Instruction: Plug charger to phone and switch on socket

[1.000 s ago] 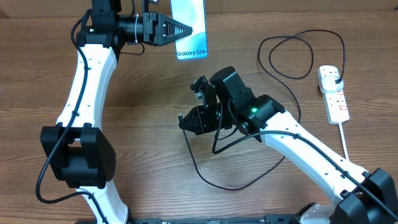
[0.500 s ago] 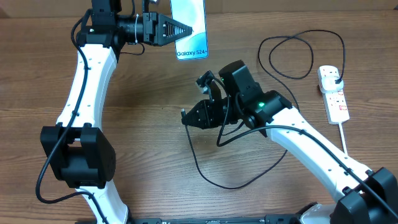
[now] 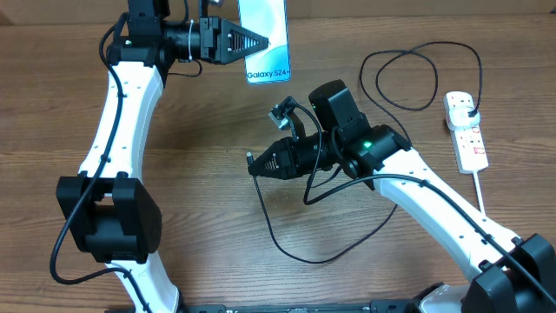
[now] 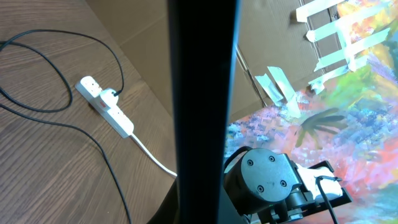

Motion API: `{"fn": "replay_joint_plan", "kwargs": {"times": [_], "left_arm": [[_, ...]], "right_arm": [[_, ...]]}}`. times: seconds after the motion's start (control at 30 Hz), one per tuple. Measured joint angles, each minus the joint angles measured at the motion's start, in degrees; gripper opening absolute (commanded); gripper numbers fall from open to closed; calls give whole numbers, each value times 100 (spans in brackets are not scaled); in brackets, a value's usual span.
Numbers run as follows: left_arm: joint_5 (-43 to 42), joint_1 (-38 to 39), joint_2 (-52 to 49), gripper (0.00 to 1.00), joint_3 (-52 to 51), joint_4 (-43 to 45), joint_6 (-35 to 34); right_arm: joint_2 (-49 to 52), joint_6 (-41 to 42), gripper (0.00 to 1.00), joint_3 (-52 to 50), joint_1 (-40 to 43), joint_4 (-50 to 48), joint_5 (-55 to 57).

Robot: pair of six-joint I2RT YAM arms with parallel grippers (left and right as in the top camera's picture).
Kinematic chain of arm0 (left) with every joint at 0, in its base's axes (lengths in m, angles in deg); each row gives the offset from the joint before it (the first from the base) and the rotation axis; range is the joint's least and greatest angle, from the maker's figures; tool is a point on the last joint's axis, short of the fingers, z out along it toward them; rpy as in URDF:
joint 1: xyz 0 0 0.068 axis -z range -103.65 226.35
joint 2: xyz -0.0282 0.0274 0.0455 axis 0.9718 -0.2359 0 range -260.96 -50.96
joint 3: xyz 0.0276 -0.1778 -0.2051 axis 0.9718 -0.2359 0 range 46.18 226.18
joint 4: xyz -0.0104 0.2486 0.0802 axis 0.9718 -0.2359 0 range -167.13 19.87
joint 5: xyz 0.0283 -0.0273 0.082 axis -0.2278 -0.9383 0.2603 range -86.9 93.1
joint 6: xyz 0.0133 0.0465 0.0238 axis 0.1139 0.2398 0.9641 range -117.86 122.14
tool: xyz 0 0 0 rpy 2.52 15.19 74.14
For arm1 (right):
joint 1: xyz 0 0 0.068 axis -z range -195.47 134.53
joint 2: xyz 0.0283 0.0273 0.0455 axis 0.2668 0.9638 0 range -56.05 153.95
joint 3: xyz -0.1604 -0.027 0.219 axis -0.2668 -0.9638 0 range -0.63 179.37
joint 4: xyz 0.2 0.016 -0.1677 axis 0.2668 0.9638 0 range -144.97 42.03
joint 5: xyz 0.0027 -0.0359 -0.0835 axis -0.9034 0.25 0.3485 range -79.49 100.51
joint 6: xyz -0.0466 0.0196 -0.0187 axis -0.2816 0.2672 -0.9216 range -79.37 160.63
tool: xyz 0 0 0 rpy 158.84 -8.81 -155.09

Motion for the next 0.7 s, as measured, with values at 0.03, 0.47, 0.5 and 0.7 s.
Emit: {"fn": "replay_joint_plan", "kwargs": {"times": [0.03, 0.47, 0.5, 0.7], "left_arm": [[2, 0, 0, 4, 0, 0, 0], [0, 0, 0, 4, 0, -2, -2], [-2, 0, 0, 4, 0, -2, -4], [-17, -35, 0, 4, 0, -2, -136]], "right_arm": [[0, 0, 4, 0, 0, -11, -11], [0, 70, 4, 0, 601, -551, -111], [2, 94, 4, 2, 603, -654, -120], [0, 352, 4, 2, 723, -1235, -188]]}}
